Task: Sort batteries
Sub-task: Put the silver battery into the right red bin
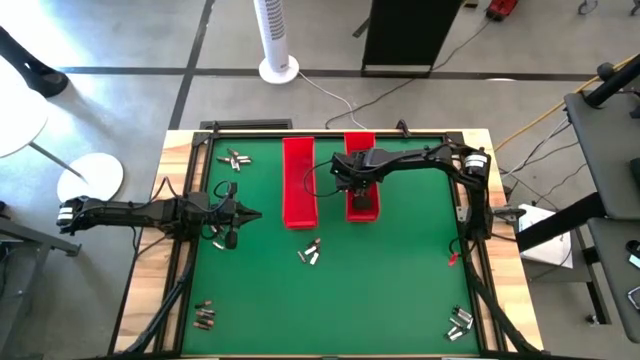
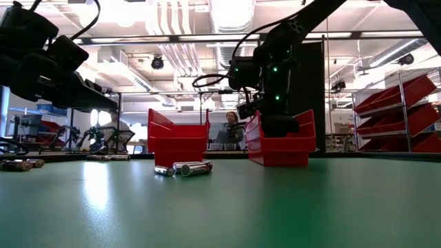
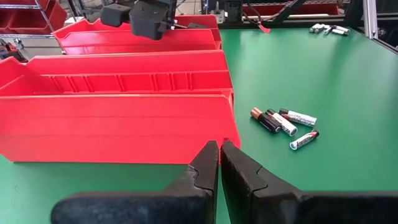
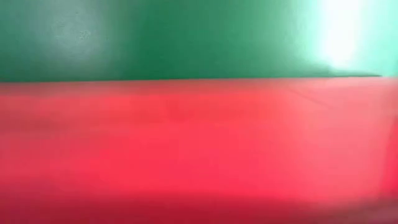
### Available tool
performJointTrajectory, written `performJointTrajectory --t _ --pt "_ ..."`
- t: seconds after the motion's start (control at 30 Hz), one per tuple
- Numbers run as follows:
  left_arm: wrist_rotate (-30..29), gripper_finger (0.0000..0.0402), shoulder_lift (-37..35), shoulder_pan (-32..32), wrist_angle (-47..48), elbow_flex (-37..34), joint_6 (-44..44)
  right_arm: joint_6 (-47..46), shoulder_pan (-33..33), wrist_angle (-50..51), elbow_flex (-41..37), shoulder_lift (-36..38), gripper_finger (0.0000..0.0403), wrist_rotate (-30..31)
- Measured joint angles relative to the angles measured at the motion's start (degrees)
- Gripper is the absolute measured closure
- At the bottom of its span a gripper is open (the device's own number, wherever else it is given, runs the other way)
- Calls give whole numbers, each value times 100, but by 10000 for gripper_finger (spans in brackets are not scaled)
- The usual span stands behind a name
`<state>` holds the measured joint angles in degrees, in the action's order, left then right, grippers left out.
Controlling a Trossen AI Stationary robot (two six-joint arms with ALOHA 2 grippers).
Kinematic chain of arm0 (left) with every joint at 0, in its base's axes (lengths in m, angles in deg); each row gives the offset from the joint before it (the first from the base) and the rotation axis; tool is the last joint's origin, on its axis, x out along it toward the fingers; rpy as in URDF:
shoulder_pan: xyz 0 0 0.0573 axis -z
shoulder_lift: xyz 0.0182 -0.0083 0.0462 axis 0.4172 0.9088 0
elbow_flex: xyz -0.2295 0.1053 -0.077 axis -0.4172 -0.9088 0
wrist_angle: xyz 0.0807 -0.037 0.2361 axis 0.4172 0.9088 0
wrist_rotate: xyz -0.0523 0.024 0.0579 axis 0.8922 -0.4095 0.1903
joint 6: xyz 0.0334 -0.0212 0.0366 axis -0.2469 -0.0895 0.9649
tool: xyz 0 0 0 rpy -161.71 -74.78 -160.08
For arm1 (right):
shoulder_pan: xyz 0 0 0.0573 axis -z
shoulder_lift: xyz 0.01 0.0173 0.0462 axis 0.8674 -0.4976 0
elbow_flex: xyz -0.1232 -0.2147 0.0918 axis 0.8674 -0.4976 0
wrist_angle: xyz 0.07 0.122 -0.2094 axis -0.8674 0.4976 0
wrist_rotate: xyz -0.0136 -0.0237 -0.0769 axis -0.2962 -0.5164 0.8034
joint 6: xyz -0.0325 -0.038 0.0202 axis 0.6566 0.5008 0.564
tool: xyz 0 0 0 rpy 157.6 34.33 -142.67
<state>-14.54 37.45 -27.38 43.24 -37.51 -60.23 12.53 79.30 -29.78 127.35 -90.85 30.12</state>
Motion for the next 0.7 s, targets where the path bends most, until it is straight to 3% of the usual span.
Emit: performJointTrajectory --t 0.17,0.5,0.7 --pt "1 402 0 0 0 0 0 -15 2 -13 -4 0 312 -12" --pt "0 402 0 0 0 -1 0 -44 -13 -10 48 12 338 49" --pt "1 402 0 0 0 -1 0 -95 -50 425 321 240 322 117"
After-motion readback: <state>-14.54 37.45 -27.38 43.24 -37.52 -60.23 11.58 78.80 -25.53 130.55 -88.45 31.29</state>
